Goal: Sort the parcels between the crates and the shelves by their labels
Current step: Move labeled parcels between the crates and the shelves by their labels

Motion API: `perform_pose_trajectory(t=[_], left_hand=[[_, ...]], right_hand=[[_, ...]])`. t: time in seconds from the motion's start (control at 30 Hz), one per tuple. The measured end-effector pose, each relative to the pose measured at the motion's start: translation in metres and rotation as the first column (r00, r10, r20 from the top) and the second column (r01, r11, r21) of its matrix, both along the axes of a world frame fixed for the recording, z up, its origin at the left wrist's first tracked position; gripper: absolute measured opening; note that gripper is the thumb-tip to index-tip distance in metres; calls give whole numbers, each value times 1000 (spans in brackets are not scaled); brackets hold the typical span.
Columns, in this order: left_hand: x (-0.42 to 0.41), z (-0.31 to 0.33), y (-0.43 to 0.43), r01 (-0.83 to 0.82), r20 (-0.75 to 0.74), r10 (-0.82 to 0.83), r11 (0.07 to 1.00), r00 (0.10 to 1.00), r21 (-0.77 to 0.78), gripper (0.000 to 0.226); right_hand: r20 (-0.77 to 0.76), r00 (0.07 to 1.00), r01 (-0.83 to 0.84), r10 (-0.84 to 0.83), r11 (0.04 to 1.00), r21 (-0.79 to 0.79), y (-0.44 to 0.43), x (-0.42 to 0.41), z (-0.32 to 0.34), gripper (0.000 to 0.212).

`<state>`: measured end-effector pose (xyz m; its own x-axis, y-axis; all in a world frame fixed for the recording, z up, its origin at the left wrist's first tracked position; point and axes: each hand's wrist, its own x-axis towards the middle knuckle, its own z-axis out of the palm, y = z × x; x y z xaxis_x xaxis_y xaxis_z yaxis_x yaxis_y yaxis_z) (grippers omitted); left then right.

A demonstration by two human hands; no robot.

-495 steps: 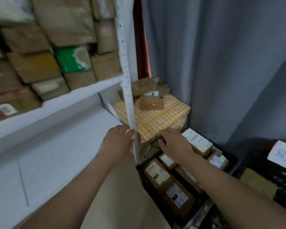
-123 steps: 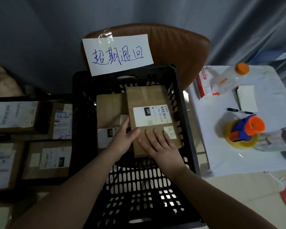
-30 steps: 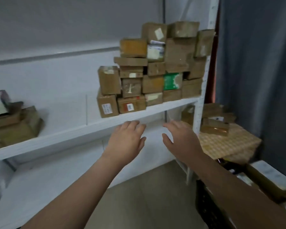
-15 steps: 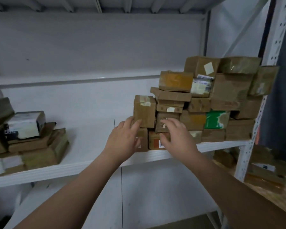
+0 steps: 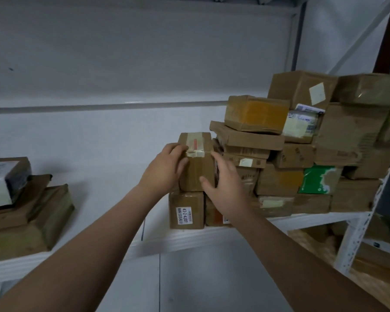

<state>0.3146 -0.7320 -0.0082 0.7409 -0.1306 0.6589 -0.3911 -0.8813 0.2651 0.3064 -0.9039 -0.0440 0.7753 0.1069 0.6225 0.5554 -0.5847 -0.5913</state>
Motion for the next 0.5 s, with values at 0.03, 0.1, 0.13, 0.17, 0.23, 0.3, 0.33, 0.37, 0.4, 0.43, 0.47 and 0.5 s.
perform_pose_trajectory(t=[0.03, 0.1, 0.13, 0.17, 0.23, 0.3, 0.33, 0.37, 0.4, 0.43, 0.47, 0.5], left_hand=[[-3, -4, 4, 34, 20, -32, 994, 999, -104, 37], [-11, -10, 12, 116, 49, -107, 959, 993, -259, 33], [-15, -13, 16, 154, 63, -142, 942, 988, -300, 32], [-19, -16, 21, 187, 75, -172, 929, 982, -319, 31], [-26, -20, 29, 252, 101, -232, 912, 968, -323, 29], [-31, -22, 38, 313, 98, -297, 893, 950, -325, 30], [-33, -22, 45, 332, 80, -324, 886, 943, -324, 30], [-33, -21, 52, 340, 61, -339, 885, 939, -317, 32], [-34, -21, 59, 336, 47, -339, 890, 940, -309, 35], [-34, -21, 68, 320, 41, -324, 898, 945, -302, 38], [-33, -20, 77, 298, 50, -297, 906, 954, -301, 41], [-31, -19, 88, 270, 68, -262, 913, 963, -306, 44]], right_hand=[[13, 1000, -11, 11, 1000, 21, 6, 0, -1, 70], [54, 999, 4, -6, 1000, 31, 22, -1, -4, 77], [79, 996, 42, -43, 999, 14, 30, -1, -6, 81], [105, 990, 93, -92, 996, -7, 40, -2, -8, 84], [158, 967, 209, -202, 978, -24, 58, -4, -10, 89], [201, 935, 299, -293, 954, 4, 72, -4, -10, 91], [214, 924, 320, -317, 947, 21, 77, -4, -9, 90], [221, 919, 327, -326, 945, 33, 80, -3, -8, 89], [232, 919, 320, -320, 947, 36, 83, -3, -7, 87], [258, 918, 304, -301, 952, 29, 84, -4, -6, 85], [299, 914, 284, -273, 959, 8, 85, -5, -7, 82], [348, 907, 262, -238, 965, -23, 85, -8, -7, 80]])
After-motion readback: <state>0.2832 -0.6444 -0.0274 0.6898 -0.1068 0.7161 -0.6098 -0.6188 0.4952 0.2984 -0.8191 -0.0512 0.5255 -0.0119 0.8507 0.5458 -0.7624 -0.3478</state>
